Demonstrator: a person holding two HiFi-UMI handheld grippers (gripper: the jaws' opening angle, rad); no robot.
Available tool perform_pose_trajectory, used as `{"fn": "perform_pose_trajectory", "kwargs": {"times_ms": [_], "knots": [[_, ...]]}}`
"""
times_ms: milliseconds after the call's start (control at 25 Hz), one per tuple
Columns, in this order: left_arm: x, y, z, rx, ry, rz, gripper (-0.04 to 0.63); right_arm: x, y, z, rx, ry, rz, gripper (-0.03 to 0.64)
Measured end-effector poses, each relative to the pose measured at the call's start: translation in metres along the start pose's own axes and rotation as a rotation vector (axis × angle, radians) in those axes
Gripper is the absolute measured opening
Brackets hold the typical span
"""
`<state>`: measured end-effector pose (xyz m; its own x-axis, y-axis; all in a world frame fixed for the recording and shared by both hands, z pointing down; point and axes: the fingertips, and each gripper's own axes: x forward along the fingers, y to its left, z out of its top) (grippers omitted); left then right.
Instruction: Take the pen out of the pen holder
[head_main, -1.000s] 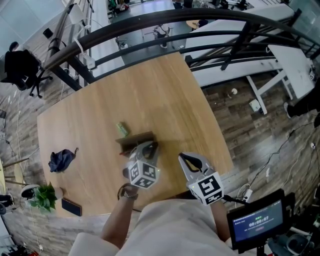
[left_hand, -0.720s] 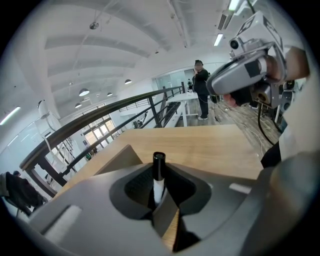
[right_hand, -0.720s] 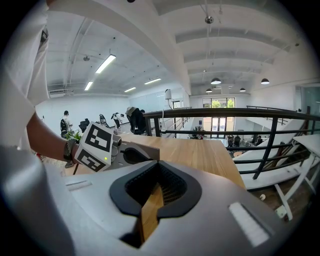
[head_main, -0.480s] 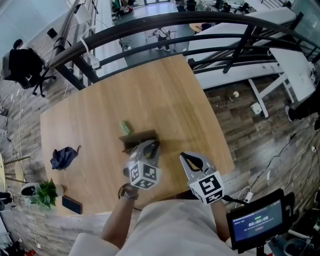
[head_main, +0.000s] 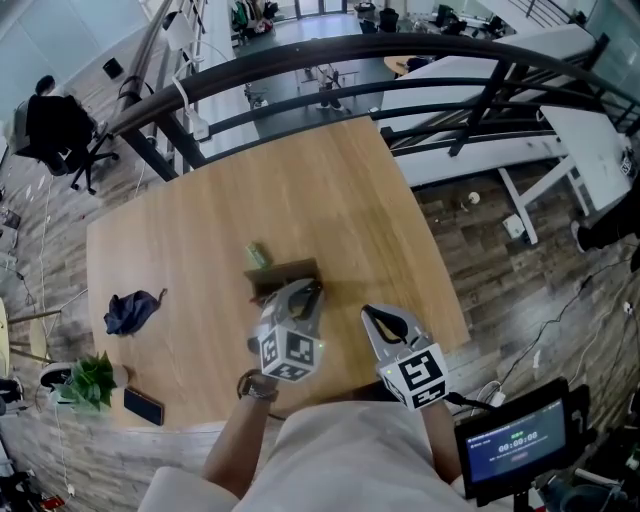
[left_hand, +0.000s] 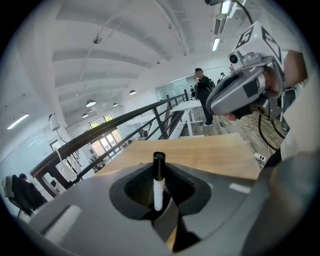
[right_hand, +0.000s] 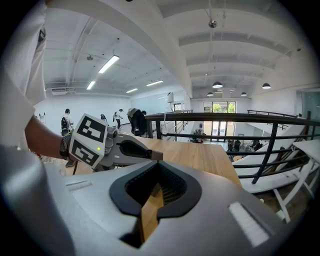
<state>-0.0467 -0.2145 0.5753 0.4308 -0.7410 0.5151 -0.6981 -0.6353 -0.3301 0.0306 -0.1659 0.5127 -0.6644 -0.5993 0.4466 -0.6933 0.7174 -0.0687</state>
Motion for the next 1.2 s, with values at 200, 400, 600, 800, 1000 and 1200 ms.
{"fn": "perform_pose_trajectory", "kwargs": {"times_ms": [200, 400, 600, 800, 1000, 1200], "knots": [[-0.01, 0.007, 0.004, -0.034, -0.017, 0.036, 0.065, 0.001, 0.001, 0.009, -0.02, -0.016, 0.013, 0.003], [-0.022, 0.013, 0.006, -0.065, -0.03, 0.064, 0.066, 0.004, 0.003, 0.021, -0.042, -0.033, 0.027, 0.003], [-0.033, 0.018, 0.008, -0.11, -0.047, 0.09, 0.066, 0.006, 0.007, 0.034, -0.063, -0.049, 0.049, 0.003], [-0.047, 0.029, 0.013, -0.131, -0.078, 0.13, 0.066, 0.011, 0.011, 0.049, -0.095, -0.07, 0.063, 0.003], [-0.063, 0.042, 0.031, -0.142, -0.123, 0.174, 0.066, 0.012, 0.013, 0.062, -0.102, -0.092, 0.085, 0.003], [-0.079, 0.054, 0.036, -0.152, -0.152, 0.215, 0.066, 0.016, 0.018, 0.074, -0.128, -0.112, 0.099, 0.003]]}}
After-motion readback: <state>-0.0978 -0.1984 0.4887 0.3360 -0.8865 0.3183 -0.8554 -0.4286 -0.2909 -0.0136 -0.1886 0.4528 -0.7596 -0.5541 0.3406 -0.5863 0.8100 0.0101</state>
